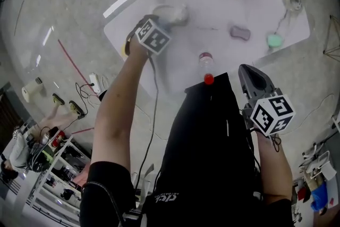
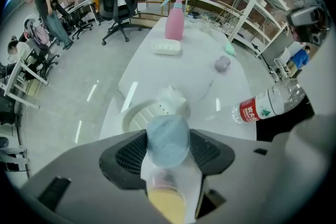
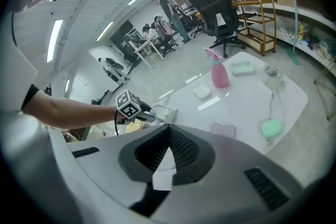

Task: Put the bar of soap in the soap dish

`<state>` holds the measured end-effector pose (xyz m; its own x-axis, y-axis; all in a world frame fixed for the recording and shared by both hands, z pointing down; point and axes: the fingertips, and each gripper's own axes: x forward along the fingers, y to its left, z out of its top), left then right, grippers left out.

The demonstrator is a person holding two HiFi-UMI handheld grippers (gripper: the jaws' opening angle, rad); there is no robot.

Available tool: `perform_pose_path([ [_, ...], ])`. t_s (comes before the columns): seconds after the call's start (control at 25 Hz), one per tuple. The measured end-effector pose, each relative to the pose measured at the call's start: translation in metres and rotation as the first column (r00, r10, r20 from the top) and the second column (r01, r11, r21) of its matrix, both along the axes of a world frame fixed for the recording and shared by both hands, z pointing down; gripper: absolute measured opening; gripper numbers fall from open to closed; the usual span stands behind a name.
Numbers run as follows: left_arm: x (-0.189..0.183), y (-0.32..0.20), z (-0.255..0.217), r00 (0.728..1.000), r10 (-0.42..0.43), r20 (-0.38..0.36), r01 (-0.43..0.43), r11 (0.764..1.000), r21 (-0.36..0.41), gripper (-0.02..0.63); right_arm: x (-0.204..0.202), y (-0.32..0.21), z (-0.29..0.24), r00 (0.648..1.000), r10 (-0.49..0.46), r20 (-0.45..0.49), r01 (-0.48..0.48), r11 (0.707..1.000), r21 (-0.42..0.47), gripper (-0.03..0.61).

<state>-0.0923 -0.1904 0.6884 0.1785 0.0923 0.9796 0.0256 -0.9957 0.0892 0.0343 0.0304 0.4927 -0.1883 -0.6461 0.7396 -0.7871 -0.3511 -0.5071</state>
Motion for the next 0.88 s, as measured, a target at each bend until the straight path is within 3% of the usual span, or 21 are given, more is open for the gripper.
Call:
perform_pose_path([
  [0.48,0.01,-0.013,-0.009,0.988,0.141,0.062,-0.144,0.988,0.047,0.265,0.009,0.002,0.002,0.999,0.03,0.018,-0.031,1.0,0.006,0.014],
  [0.8,0.038,-0.024,-0.011,0.965,0.255,0.065,-0.26,0.963,0.071,0.265,0.017,0.012,0.001,0.998,0.065,0.014,-0.065,0.998,0.003,0.014],
  [0.88,0.041,-0.025,-0.006,0.944,0.318,0.088,-0.325,0.942,0.081,0.265,0.019,0.018,0.004,0.997,0.077,0.014,-0.077,0.997,-0.007,0.014],
])
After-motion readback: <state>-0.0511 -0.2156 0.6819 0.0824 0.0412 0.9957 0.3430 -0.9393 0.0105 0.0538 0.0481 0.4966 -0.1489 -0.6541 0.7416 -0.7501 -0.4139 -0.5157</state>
